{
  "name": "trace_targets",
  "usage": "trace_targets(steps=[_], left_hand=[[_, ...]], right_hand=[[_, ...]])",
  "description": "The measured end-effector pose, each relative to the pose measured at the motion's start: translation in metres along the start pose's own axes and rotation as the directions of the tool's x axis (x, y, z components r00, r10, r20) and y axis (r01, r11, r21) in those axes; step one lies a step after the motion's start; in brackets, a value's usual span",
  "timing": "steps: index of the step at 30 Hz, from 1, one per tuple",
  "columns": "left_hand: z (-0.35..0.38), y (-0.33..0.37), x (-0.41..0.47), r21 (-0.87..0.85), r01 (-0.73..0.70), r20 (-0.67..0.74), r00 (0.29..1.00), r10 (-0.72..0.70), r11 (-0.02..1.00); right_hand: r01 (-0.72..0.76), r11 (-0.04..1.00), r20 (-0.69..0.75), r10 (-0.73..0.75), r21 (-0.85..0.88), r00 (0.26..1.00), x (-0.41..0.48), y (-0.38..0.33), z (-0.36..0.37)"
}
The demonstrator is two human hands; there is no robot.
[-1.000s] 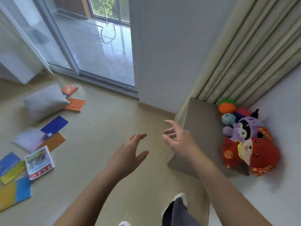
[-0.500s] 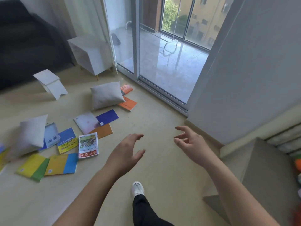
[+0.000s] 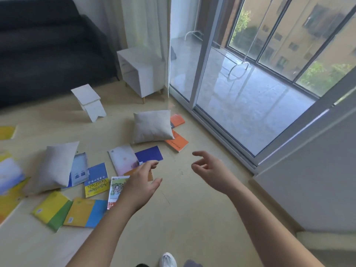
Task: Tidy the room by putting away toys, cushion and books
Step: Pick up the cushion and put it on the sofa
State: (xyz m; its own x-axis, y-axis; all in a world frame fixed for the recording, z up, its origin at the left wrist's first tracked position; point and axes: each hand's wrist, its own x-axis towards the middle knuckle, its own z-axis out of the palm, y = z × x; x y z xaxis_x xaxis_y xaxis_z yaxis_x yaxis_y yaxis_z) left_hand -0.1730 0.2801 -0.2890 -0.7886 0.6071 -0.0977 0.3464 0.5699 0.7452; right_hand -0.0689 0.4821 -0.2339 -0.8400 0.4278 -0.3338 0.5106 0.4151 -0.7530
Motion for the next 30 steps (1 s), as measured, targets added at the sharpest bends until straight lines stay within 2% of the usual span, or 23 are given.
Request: trace_targets(steps=[8, 12, 15, 16, 18, 20, 23, 26, 30], left_hand=[[-0.049, -0.078, 0.148, -0.061, 0.092, 0.004, 0.996, -0.092, 0.994], [-0.066, -0.117, 0.245, -0.137, 0.150, 0.042, 0.988, -0.146, 0.979], [-0.075, -0.150, 0.327, -0.118, 0.162, 0.073, 0.985, -0.154, 0.980], [-0.078, -0.158, 0.350, -0.140, 0.186, 0.095, 0.980, -0.174, 0.972], [-0.081, -0.173, 0.399, -0.308, 0.307, 0.172, 0.949, -0.264, 0.901], [-0.069, -0.205, 0.456, -0.450, 0.439, 0.271, 0.897, -0.349, 0.778], [-0.025, -0.274, 0.529, -0.440, 0.576, 0.342, 0.817, -0.464, 0.689], [0.033, -0.356, 0.596, -0.358, 0.649, 0.299, 0.761, -0.576, 0.671], [0.124, -0.469, 0.696, -0.271, 0.676, 0.259, 0.737, -0.624, 0.685]], right_hand=[[-0.069, 0.996, 0.050, 0.072, -0.050, 0.996, 0.163, -0.049, 0.028], [-0.150, 0.989, 0.044, 0.150, -0.008, 0.988, 0.255, -0.068, 0.041], [-0.208, 0.976, 0.063, 0.204, 0.068, 0.977, 0.337, -0.077, 0.055], [-0.233, 0.966, 0.074, 0.226, 0.108, 0.971, 0.364, -0.074, 0.058], [-0.284, 0.942, 0.117, 0.266, 0.178, 0.957, 0.417, -0.070, 0.066], [-0.343, 0.912, 0.171, 0.310, 0.224, 0.935, 0.486, -0.045, 0.083], [-0.424, 0.885, 0.213, 0.384, 0.191, 0.898, 0.581, 0.014, 0.114], [-0.504, 0.856, 0.207, 0.476, 0.114, 0.855, 0.674, 0.083, 0.150], [-0.514, 0.844, 0.220, 0.478, 0.154, 0.850, 0.809, 0.194, 0.206]])
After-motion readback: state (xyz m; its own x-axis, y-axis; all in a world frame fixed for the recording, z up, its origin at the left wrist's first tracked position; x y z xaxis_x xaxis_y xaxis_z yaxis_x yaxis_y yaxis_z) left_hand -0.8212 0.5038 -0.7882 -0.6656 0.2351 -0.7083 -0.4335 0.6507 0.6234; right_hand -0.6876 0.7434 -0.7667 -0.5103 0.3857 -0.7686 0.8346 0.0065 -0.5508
